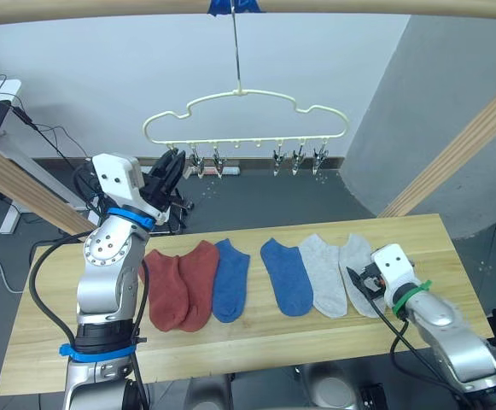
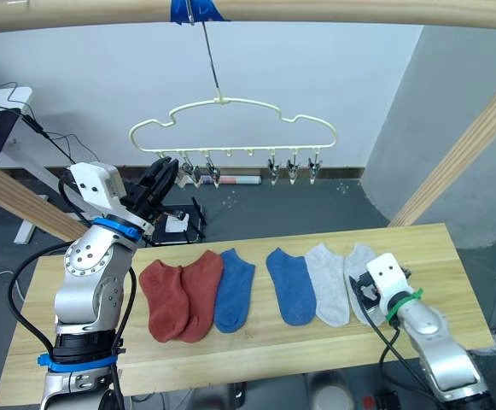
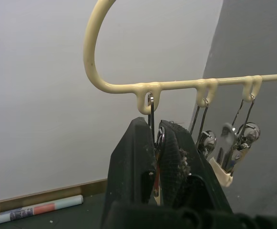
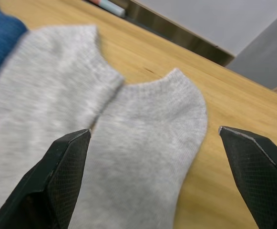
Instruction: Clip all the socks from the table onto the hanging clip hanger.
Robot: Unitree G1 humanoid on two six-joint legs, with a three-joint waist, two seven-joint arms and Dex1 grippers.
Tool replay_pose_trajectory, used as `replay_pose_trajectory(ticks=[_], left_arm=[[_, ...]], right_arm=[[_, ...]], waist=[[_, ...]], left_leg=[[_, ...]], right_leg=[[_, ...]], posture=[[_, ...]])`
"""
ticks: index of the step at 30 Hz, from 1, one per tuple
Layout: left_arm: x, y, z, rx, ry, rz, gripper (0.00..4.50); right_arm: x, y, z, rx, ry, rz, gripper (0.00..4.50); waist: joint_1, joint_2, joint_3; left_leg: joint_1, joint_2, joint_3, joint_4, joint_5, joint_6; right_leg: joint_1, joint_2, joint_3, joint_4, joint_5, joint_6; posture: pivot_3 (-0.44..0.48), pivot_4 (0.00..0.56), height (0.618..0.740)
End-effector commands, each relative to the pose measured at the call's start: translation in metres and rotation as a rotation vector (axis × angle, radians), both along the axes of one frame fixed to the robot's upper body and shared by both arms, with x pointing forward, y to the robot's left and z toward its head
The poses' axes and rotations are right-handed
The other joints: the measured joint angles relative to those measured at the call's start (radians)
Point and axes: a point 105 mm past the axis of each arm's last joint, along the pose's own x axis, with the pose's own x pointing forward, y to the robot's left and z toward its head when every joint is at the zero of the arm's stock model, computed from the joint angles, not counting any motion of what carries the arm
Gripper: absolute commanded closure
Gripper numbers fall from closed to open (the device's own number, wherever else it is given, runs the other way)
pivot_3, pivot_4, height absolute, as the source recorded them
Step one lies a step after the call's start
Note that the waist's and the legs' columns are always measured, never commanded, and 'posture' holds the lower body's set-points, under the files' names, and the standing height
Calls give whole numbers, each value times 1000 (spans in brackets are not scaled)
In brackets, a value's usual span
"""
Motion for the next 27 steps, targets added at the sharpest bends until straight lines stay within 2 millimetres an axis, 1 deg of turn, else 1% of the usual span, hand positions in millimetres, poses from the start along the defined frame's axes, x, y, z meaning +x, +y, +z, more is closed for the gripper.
replay_pose_trajectory(ticks=[1, 3, 6, 8, 11, 15, 18, 21, 24, 25, 26, 27], left_arm=[[-7, -7, 15, 18, -52, -35, 4391], [-7, -7, 15, 18, -49, -36, 4391], [-7, -7, 16, 21, -48, -38, 4391], [-7, -7, 16, 24, -47, -39, 4391], [-7, -7, 16, 26, -45, -40, 4391], [-8, -4, 15, 31, -41, -38, 4391], [-8, -3, 14, 30, -39, -35, 4391], [-9, -3, 14, 24, -33, -38, 4391], [-11, -2, 14, 18, -23, -53, 4391], [-12, -2, 14, 17, -15, -63, 4391], [-13, -1, 15, 18, -5, -77, 4391], [-15, -1, 15, 20, 3, -88, 4391]], right_arm=[[17, -9, -2, 28, -56, -96, 0], [24, -7, -4, 71, -59, -111, 0], [26, -5, -15, 114, -9, -126, 0], [26, -5, -24, 144, 35, -145, 0], [25, -7, -31, 175, 72, -180, 0], [16, -6, -43, 204, 133, -223, 0], [11, -6, -49, 241, 168, -261, 550], [9, -5, -50, 245, 176, -264, 1570], [6, -6, -51, 244, 176, -259, 2685], [6, -7, -51, 246, 175, -261, 2987], [5, -8, -50, 243, 174, -262, 3423], [5, -10, -50, 241, 174, -262, 3748]], waist=[[0, 0, 1], [1, 1, 2], [2, 2, 3], [3, 2, 3], [3, 2, 3], [2, 2, 3], [3, 2, 3], [3, 2, 3], [4, 2, 3], [4, 2, 3], [4, 2, 3], [3, 2, 3]], left_leg=[[0, 0, 0, 0, 0, 0], [0, 0, 0, 0, 0, 0], [0, 0, 0, 0, 0, 0], [-1, 0, -1, 0, 0, 0], [-1, 0, -1, 0, 0, 0], [0, 0, -1, 0, 0, 0], [0, 0, -1, 0, 0, 0], [0, 0, -1, 0, 0, 0], [0, 0, -1, 0, 0, 0], [0, 0, -1, 0, 0, 0], [0, 0, -1, 0, 0, 0], [0, 0, -1, 0, 0, 0]], right_leg=[[0, 0, 0, 0, 0, 0], [0, 0, 0, 0, 0, 0], [0, -1, 0, 0, 0, 0], [0, -2, 0, 1, 0, 0], [0, -2, 0, 1, 0, 0], [0, -1, -1, 1, 1, 0], [0, -1, -1, 2, 1, -1], [0, -1, -1, 2, 1, -1], [0, -1, -1, 1, 1, 0], [0, -1, -1, 1, 1, 0], [0, -1, -1, 1, 1, 0], [0, -1, -1, 1, 1, 0]], posture=[[-260, 331, 733], [-249, 332, 733], [-246, 333, 733], [-243, 331, 733], [-239, 331, 733], [-236, 329, 733], [-236, 328, 733], [-234, 327, 733], [-234, 327, 733], [-237, 327, 733], [-237, 327, 733], [-237, 327, 733]])
